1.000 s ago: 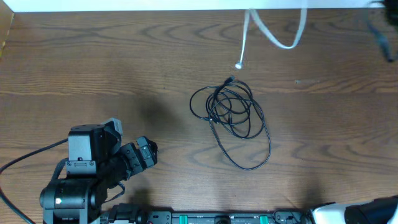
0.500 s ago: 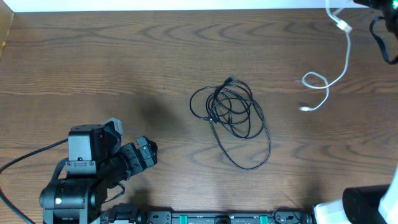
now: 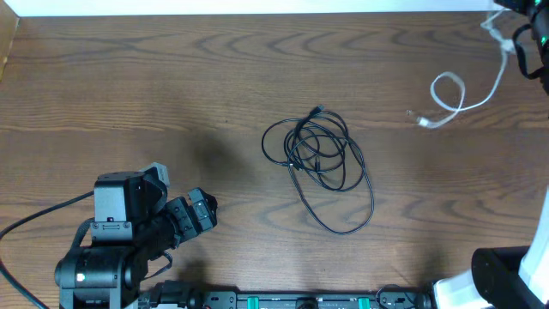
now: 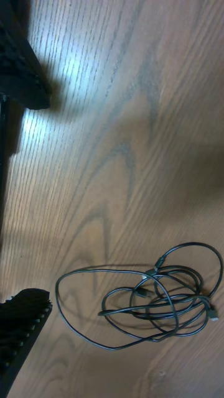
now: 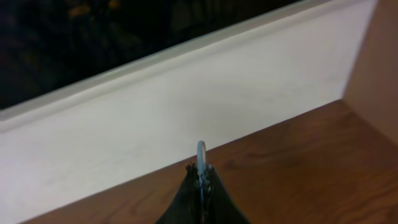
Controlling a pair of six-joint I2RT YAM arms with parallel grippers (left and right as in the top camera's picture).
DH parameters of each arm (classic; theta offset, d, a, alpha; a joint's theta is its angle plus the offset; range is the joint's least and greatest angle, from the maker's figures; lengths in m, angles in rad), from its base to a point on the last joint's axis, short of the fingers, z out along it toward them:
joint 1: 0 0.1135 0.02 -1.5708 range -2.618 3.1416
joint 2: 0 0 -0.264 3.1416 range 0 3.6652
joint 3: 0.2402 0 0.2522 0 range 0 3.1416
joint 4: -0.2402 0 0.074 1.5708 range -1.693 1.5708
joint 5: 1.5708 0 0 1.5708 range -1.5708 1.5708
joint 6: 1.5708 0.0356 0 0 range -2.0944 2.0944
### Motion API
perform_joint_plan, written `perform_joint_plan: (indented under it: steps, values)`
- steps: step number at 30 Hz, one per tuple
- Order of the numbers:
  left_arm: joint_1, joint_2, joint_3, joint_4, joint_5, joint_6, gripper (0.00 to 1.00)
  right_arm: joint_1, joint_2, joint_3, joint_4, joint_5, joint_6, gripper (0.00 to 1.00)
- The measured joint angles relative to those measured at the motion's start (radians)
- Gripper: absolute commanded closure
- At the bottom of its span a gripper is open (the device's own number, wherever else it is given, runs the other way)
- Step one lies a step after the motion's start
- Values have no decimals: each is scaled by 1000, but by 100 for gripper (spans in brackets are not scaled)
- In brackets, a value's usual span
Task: Untangle cables
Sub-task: 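Carry the white cable right and drop it on the table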
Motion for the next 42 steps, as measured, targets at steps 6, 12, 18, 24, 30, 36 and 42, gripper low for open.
perform_joint_plan:
  steps: [6, 12, 18, 24, 30, 36, 42]
  values:
    - [0, 0, 0, 0, 0, 0, 2, -5, 63, -2, -41, 25, -20, 99]
    - [0, 0, 0, 0, 0, 0, 2, -39, 195, -8, -87, 53, -29, 99]
    - [0, 0, 0, 0, 0, 0, 2, -101, 270, -16, -62, 90, -29, 99]
    - [0, 0, 0, 0, 0, 0, 2, -189, 277, -16, -112, 100, -20, 99]
    - [0, 0, 0, 0, 0, 0, 2, -192, 306, -16, -215, -5, -17, 92]
    - [0, 0, 0, 0, 0, 0, 2, -179, 386, -16, -346, -91, -8, 8]
    - [0, 0, 0, 0, 0, 0, 2, -174, 454, -16, -409, -117, -5, 1]
